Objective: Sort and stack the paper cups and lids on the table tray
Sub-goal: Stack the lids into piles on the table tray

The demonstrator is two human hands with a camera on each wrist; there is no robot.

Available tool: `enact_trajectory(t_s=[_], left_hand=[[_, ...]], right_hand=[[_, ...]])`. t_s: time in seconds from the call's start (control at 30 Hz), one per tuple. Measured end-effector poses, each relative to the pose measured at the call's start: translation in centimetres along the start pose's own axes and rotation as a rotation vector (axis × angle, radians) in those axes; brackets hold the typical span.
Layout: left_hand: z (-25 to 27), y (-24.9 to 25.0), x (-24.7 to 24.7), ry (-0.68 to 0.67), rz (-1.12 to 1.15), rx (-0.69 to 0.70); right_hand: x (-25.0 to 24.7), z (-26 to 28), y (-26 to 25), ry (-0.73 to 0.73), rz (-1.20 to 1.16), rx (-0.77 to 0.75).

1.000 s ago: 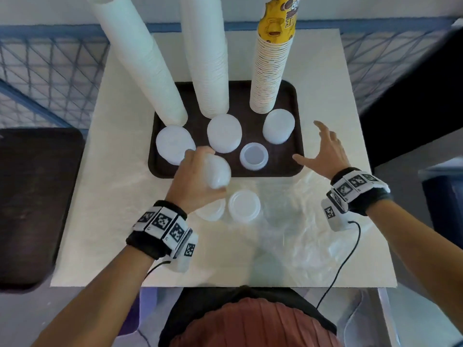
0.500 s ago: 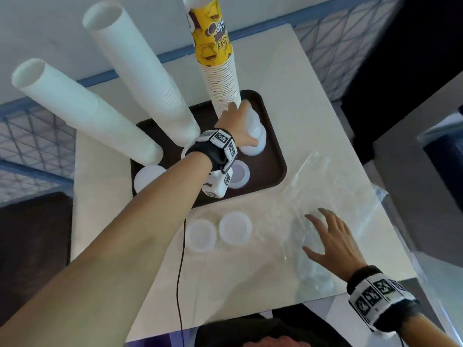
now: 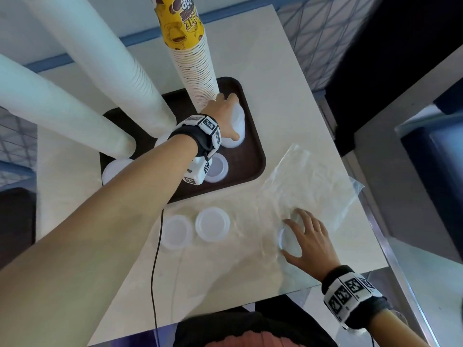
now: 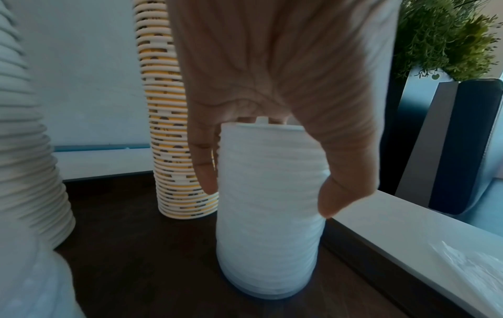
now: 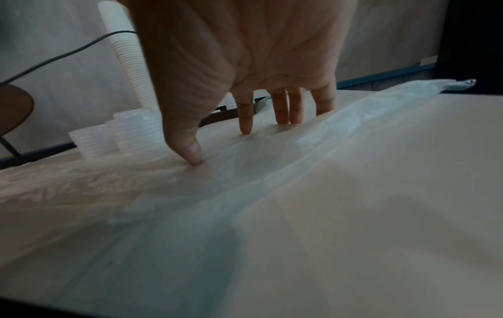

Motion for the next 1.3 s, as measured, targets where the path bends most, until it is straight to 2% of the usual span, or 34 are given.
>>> enact_trajectory(t_s=[0.23,0.53,0.63,0.87,0.93,1.03,1.13,1.23,1.3], left_hand=[[0.6,0.6,0.2,0.001,-0.033,-0.049],[1.1,0.4,0.1,0.031,-0.013,0.032],[1.2,0.2,0.0,0.054,0.016,0.022],[1.4,-0.2,0.4,0.006,0.038,0.023],[2.3,0.0,-0.1,0.037,0.045,0.028],[5.2,-0.4,-1.8,0.188,0.134,0.061],[10.4,-2.2,-3.0,0.362,0.332,0.106],[16.7,-4.5,-1.9,0.379,0.448,0.100],[20.5,-5.9,-0.1,0.346,0.490,0.069]], right_hand=[[0.2,0.1,0.0,0.029,-0.015,0.006],[0.1,0.1,0.0,0.024,-0.017,0.019],[0.2,0.1,0.0,0.014,-0.013,0.024],[-0.2,-0.3,-0.1,-0.027,-0.011,0.033],[-0.4,-0.5,-0.1,-0.031,-0.045,0.048],[-1.3,-0.9,-0.2,-0.005,-0.116,0.084],[-3.1,-1.3,-0.9,0.097,-0.130,0.114],[-4.5,-2.6,-3.1,0.141,-0.148,0.072],[-4.6,-3.8,-5.7,0.089,-0.200,-0.007]])
Point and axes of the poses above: each hand's wrist, its own z-axis away from the middle knuckle, its own x-axis out of the palm, y = z × x, the point moved 4 cm from there along -z, towards the middle knuckle, and after that the axes turned 6 degrees about y, right-handed, at the moved point
